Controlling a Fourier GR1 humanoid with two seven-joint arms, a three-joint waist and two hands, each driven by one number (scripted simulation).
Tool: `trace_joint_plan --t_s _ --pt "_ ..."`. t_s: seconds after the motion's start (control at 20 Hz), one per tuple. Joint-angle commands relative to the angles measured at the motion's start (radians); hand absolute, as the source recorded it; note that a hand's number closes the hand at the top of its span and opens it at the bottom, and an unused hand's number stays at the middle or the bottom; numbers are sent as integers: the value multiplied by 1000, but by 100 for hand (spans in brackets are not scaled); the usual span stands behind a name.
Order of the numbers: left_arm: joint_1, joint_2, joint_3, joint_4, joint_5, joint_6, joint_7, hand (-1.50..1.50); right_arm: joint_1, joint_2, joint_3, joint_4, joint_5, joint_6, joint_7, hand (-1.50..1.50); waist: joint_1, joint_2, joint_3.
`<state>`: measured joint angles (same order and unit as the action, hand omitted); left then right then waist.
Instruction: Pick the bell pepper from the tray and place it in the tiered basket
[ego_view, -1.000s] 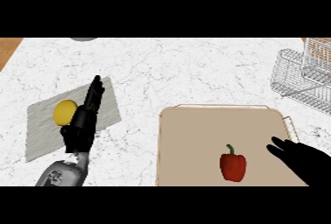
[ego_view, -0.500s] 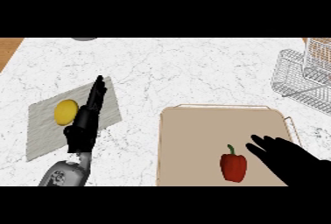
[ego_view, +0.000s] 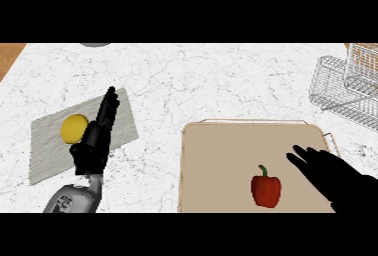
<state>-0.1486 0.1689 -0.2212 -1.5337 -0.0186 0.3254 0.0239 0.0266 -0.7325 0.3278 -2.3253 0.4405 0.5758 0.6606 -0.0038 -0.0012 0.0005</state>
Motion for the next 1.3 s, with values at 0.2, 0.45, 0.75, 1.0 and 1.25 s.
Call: trace_joint_plan --t_s 0.2,0.45,0.75,1.0,1.25 --pt "40 13 43 -81 -6 -65 39 0 90 69 -30 57 130 30 -142 -150 2 0 0" --pt "-18 -65 34 3 -56 -18 17 0 84 173 73 121 256 -29 -200 -150 2 1 0" --pt "-57 -29 99 13 -39 -100 55 0 144 164 -29 137 270 -14 -337 -150 -1 0 0" --pt "-20 -110 34 -37 -118 -32 76 0 55 262 -4 211 290 59 -274 -150 3 1 0" --pt "13 -61 120 5 -64 -127 -12 0 87 294 -3 232 358 38 -327 -150 1 1 0"
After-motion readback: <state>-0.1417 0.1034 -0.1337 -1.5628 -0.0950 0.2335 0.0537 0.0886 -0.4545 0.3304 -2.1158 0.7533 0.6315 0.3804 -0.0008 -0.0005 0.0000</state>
